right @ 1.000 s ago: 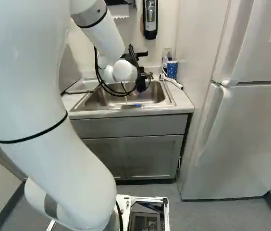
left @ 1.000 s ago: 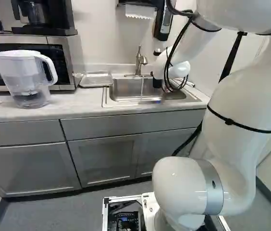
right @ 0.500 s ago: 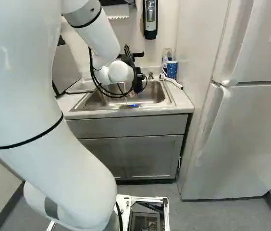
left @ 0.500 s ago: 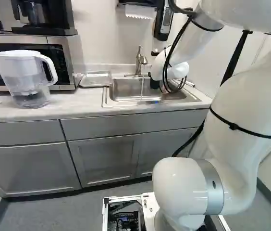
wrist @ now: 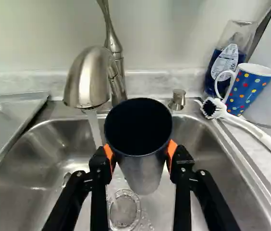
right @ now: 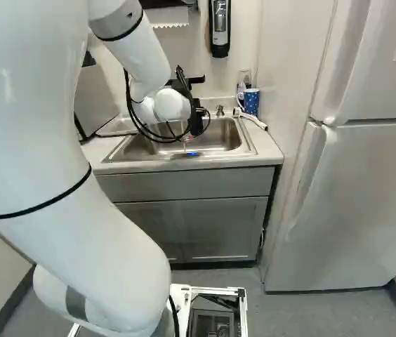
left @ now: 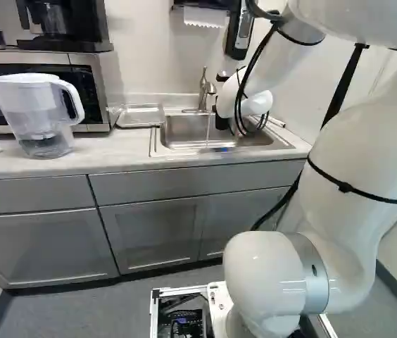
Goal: Rinse the cup and place it in the tray
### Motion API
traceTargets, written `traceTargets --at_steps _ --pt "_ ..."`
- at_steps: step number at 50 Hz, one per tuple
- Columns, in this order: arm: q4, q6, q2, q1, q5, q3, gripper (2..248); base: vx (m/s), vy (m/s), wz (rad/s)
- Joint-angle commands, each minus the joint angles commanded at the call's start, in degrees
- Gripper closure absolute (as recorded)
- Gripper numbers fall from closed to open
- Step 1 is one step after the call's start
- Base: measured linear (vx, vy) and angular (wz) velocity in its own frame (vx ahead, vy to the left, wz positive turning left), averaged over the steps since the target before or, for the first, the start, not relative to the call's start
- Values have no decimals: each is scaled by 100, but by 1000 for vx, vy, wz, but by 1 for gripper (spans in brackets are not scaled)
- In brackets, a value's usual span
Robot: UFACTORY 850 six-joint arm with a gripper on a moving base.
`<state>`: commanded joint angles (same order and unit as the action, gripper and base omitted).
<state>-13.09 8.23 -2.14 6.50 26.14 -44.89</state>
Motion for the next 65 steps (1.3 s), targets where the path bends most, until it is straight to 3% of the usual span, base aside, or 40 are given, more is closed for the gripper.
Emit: traceTargets --at_steps 65 --pt "1105 0 35 -581 0 35 128 0 0 0"
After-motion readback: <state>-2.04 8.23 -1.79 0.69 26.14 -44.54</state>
